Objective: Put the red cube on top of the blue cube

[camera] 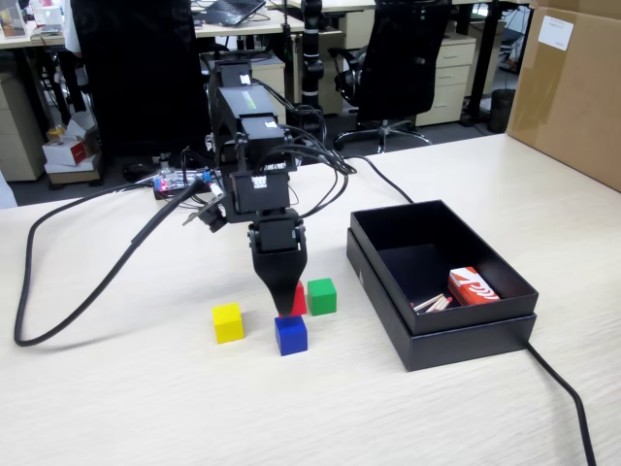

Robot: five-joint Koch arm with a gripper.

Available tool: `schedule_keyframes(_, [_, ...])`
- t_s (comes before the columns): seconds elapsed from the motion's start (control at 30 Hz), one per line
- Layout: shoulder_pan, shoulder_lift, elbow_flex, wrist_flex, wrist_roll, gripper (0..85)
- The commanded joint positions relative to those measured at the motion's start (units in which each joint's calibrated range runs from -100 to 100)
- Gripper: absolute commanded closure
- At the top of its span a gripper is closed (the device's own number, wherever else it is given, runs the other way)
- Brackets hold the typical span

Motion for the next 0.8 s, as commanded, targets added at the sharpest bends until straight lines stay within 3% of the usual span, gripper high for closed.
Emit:
schedule_keyframes(0.0, [0.0, -1.7, 3.6, 0.0, 0.0, 84.6])
schedule_keyframes(0.77, [0.0, -1.1, 2.6, 0.5, -0.1, 84.6])
